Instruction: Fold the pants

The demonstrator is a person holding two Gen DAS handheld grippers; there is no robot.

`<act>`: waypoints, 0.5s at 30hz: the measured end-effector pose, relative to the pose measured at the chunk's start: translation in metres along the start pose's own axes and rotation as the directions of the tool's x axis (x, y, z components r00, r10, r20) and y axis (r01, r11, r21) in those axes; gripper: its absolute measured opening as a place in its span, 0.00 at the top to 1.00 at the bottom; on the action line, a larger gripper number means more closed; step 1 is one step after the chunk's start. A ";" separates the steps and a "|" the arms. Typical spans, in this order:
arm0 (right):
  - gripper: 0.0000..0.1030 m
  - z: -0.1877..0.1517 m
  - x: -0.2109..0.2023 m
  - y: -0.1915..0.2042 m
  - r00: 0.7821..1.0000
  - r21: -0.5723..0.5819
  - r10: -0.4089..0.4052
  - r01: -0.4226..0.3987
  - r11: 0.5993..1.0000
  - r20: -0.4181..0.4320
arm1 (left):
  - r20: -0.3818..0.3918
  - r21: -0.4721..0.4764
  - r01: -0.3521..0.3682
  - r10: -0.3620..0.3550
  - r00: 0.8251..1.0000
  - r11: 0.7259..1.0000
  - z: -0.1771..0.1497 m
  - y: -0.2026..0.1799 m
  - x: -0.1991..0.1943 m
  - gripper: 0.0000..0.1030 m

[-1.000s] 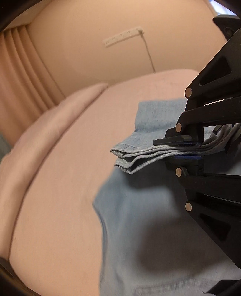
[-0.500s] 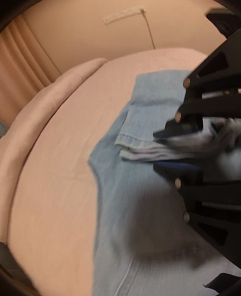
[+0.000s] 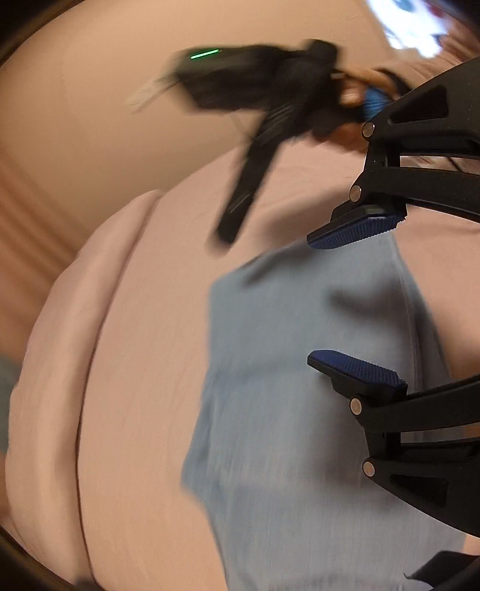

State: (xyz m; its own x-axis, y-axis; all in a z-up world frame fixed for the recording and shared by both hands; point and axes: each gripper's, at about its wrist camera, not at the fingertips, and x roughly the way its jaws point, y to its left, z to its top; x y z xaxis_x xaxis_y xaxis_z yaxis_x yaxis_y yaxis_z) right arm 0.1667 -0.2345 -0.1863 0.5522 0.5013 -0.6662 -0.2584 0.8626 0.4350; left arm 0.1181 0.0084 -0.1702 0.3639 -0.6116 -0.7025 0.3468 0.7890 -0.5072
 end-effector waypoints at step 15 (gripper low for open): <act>0.88 -0.001 0.051 -0.036 0.982 0.060 -0.017 0.029 0.998 -0.186 | -0.062 0.137 -0.040 0.049 0.997 0.990 -0.024 -0.033 0.049 0.46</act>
State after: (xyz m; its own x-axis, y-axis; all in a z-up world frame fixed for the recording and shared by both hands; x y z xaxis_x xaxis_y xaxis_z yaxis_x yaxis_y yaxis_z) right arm 0.2039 -0.2396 -0.2366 0.3995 0.4906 -0.7744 -0.1941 0.8709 0.4516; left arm 0.1037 -0.0466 -0.1999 0.3261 -0.5670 -0.7564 0.4474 0.7975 -0.4049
